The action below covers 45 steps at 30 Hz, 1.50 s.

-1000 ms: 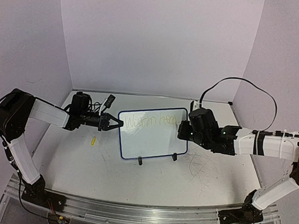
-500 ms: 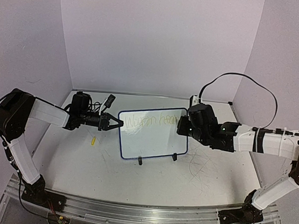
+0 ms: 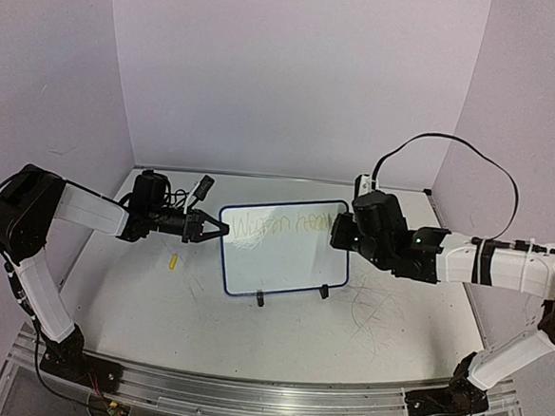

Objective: Write a sentence on the whiteboard

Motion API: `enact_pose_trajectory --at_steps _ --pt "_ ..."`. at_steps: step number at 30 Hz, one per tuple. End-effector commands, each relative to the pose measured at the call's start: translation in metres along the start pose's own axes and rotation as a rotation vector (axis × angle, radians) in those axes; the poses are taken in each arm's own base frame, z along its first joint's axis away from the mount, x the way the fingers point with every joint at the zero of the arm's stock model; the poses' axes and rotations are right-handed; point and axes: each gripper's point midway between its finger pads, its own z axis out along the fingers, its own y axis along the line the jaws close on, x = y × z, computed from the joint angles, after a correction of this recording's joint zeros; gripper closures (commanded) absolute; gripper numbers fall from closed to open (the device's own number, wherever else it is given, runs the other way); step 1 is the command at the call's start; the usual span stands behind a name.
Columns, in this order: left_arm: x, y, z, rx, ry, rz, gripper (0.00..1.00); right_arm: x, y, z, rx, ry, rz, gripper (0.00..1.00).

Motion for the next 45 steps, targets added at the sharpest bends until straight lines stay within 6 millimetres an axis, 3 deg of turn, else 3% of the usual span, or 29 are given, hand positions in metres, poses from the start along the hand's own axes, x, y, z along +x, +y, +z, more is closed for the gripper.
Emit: enact_pose_trajectory --at_steps 1,28,45 --pt "0.002 0.024 0.001 -0.128 0.011 0.033 1.0 -0.033 0.006 -0.023 -0.083 -0.11 0.035 1.0" --pt "0.002 0.023 0.0 -0.127 0.01 0.036 1.0 -0.039 -0.001 0.004 -0.013 -0.101 0.026 1.0" --pt "0.002 0.023 0.0 -0.129 0.011 0.036 1.0 -0.006 -0.014 0.002 -0.005 -0.013 0.028 1.0"
